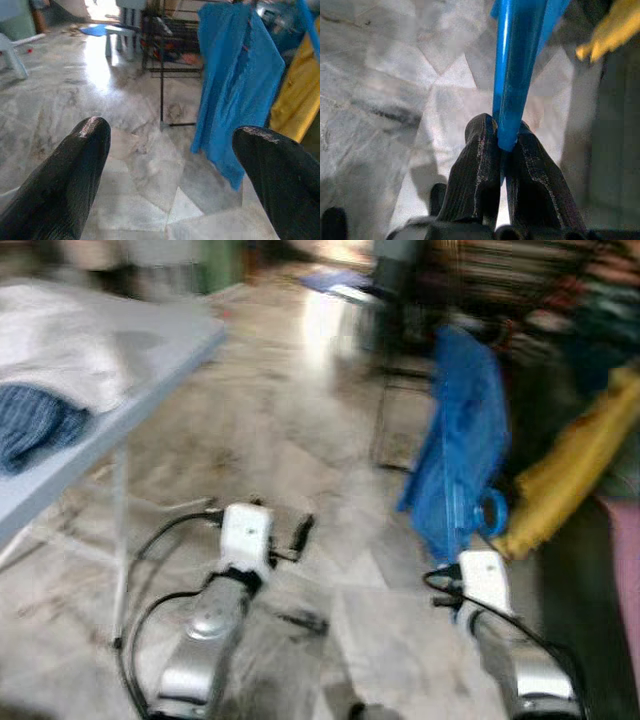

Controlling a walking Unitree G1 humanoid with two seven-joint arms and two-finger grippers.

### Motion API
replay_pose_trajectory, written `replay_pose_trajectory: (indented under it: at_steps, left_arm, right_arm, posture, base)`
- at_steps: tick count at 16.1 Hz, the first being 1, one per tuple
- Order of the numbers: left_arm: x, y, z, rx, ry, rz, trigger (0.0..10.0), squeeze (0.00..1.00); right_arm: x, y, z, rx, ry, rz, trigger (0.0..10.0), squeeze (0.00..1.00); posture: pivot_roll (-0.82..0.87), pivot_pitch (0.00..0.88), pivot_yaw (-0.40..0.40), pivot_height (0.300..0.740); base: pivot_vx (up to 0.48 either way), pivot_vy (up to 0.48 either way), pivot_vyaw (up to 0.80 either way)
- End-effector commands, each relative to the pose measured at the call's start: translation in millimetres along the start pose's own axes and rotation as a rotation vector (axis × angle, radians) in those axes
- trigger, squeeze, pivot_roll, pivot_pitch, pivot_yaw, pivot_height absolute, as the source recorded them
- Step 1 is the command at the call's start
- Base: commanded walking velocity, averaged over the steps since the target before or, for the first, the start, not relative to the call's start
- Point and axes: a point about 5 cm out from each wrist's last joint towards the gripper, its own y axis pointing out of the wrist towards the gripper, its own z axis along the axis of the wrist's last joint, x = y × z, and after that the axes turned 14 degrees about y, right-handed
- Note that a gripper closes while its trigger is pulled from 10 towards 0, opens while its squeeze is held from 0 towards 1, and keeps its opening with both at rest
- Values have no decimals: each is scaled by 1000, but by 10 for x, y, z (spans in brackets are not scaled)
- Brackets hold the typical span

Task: Hang hanger

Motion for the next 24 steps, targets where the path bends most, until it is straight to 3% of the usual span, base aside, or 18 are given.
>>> replay_pose_trajectory:
  at_steps: [1,6,12,17,20,24]
  left_arm:
    - [108,27,37,13,-6,-43,10000,0]
    - [163,29,28,8,15,-94,10000,0]
    - [230,24,0,-3,47,-138,10000,0]
    - [161,77,-66,-54,79,-110,10000,0]
    - [144,138,-58,-27,61,-143,10000,0]
    - [109,217,-53,-5,47,-120,10000,0]
  right_arm:
    - [106,-20,101,35,8,-46,10000,0]
    - [113,-13,124,40,5,-64,10000,0]
    - [96,-13,159,64,77,-74,10000,0]
    - [21,53,212,112,121,-87,10000,0]
    - [149,37,240,153,145,-145,10000,0]
    - [354,1,193,165,97,-193,10000,0]
  posture:
    - [-49,109,-43,740]
    - [-50,112,-38,740]
    - [-47,109,-30,740]
    - [-22,65,22,740]
    - [-17,19,21,740]
    - [-40,0,4,740]
  base:
    - [289,386,-456]
    - [436,122,0]
    - [480,0,0]
    - [384,0,0]
    - [0,0,0]
    - [72,0,-644]
